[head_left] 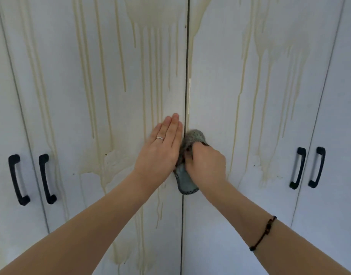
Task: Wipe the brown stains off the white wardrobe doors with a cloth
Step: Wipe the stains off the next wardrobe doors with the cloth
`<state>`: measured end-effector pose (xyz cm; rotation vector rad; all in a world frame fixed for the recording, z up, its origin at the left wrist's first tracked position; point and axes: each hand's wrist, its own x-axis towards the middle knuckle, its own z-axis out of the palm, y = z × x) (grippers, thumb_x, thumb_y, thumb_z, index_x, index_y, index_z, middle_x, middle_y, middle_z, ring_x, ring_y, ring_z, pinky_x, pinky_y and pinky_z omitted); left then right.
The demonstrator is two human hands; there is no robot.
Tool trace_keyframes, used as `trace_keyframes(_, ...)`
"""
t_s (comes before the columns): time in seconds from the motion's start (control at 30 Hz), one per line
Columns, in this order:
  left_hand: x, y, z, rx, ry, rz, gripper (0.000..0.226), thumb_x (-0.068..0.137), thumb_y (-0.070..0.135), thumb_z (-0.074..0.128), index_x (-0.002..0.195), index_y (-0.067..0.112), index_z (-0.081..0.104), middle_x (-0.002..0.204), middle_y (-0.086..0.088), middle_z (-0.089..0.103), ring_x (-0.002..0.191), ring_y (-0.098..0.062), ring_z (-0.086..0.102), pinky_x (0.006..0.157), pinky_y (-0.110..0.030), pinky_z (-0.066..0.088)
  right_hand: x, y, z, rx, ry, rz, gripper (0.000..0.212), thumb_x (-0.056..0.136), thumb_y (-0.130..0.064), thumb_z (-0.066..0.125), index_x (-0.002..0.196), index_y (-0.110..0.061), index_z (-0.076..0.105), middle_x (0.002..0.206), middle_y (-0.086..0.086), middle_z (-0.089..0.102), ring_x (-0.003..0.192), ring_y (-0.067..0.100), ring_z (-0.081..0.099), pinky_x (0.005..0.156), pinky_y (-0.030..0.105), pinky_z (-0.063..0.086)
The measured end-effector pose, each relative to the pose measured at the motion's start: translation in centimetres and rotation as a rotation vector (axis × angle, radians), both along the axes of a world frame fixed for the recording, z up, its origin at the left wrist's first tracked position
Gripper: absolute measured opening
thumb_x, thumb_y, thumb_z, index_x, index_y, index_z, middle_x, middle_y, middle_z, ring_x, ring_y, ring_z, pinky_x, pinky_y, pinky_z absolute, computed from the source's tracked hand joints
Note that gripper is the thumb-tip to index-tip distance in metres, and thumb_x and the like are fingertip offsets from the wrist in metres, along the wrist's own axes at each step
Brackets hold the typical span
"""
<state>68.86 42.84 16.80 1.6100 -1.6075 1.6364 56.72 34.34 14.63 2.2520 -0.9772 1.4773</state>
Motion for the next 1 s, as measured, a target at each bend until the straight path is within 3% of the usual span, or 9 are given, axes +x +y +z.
trace_keyframes(0.13, 0.0, 0.2, 0.3, -0.020, 0.000, -0.048, 0.050, 0.100, -0.001, 0.025, 0.147, -0.006, 0.041, 0.155, -0.026, 0.034, 0.142, -0.037, 0.039, 0.114, -0.046, 0.038, 1.0, 1.2, -0.4, 0.175, -0.045, -0.049, 0.032, 0.096, -0.037, 0.055, 0.076, -0.022, 0.035, 0.062, -0.007, 0.048, 0.055, 0.024, 0.049, 0.050, 0.029, 0.029)
trace_keyframes(0.27, 0.0, 0.5, 0.3, -0.028, -0.013, -0.051, 0.058, 0.098, -0.007, 0.010, 0.146, -0.007, 0.042, 0.154, -0.027, 0.034, 0.141, -0.037, 0.040, 0.113, -0.046, 0.040, -0.1, 2.4, -4.4, 0.280, 0.145, -0.111, 0.041, 0.100, -0.052, 0.046, 0.073, -0.025, 0.031, 0.065, -0.008, 0.047, 0.063, 0.021, 0.056, 0.054, 0.030, 0.032)
trace_keyframes(0.37, 0.3, 0.2, 0.2, -0.022, 0.005, -0.076, 0.055, 0.099, -0.004, 0.014, 0.148, -0.005, 0.039, 0.157, -0.025, 0.030, 0.144, -0.036, 0.036, 0.116, -0.045, 0.036, -0.3, 1.4, -0.6, 0.181, 0.087, -0.072, 0.035, 0.098, -0.045, 0.050, 0.074, -0.025, 0.034, 0.067, -0.005, 0.056, 0.063, 0.024, 0.058, 0.053, 0.031, 0.031)
trace_keyframes(0.47, 0.6, -0.4, 0.2, -0.070, 0.043, -0.154, 0.052, 0.096, -0.001, 0.029, 0.146, -0.004, 0.044, 0.155, -0.022, 0.037, 0.142, -0.034, 0.042, 0.114, -0.044, 0.040, 0.0, 0.8, 5.2, 0.047, 0.063, -0.085, 0.039, 0.089, -0.029, 0.053, 0.064, -0.024, 0.023, 0.054, -0.010, 0.036, 0.046, 0.018, 0.037, 0.046, 0.027, 0.018)
trace_keyframes(0.57, 0.7, -0.6, 0.2, -0.087, 0.050, -0.181, 0.052, 0.095, 0.000, 0.034, 0.145, -0.004, 0.045, 0.154, -0.021, 0.039, 0.141, -0.033, 0.043, 0.113, -0.045, 0.041, -0.4, 0.8, 5.9, -0.017, 0.145, -0.090, 0.036, 0.084, -0.027, 0.053, 0.064, -0.025, 0.023, 0.052, -0.013, 0.026, 0.042, 0.009, 0.023, 0.045, 0.022, 0.011)
trace_keyframes(0.73, 0.3, -0.8, -0.2, -0.102, 0.073, -0.174, 0.056, 0.100, -0.006, 0.011, 0.143, -0.006, 0.048, 0.152, -0.024, 0.041, 0.139, -0.035, 0.045, 0.110, -0.047, 0.044, -1.9, 1.3, -1.1, 0.165, 0.468, -0.007, 0.023, 0.095, -0.038, 0.046, 0.079, -0.025, 0.035, 0.063, -0.011, 0.036, 0.063, 0.022, 0.050, 0.053, 0.030, 0.035)
trace_keyframes(0.83, 0.6, -0.8, -0.4, -0.105, 0.061, -0.183, 0.051, 0.099, -0.007, 0.022, 0.144, -0.005, 0.046, 0.153, -0.024, 0.039, 0.140, -0.035, 0.043, 0.110, -0.047, 0.043, -1.5, 0.4, 2.5, 0.132, 0.376, -0.008, 0.019, 0.096, -0.034, 0.044, 0.082, -0.021, 0.040, 0.068, -0.006, 0.048, 0.066, 0.026, 0.057, 0.057, 0.032, 0.038)
trace_keyframes(0.93, 0.4, -1.1, -0.4, -0.120, 0.081, -0.194, 0.060, 0.100, -0.004, 0.007, 0.142, -0.005, 0.049, 0.151, -0.022, 0.043, 0.139, -0.034, 0.045, 0.108, -0.047, 0.045, -1.1, -0.2, 8.9, -0.014, 0.169, -0.030, 0.035, 0.094, -0.023, 0.046, 0.066, -0.022, 0.025, 0.059, -0.008, 0.036, 0.048, 0.015, 0.036, 0.047, 0.029, 0.019)
trace_keyframes(1.0, 0.3, -1.4, -0.6, -0.134, 0.105, -0.201, 0.062, 0.099, -0.001, 0.004, 0.143, -0.006, 0.048, 0.152, -0.021, 0.043, 0.139, -0.033, 0.045, 0.109, -0.047, 0.045, -0.7, -0.2, 10.4, -0.054, 0.116, -0.030, 0.039, 0.092, -0.019, 0.047, 0.065, -0.025, 0.019, 0.056, -0.007, 0.032, 0.046, 0.011, 0.027, 0.046, 0.029, 0.014)
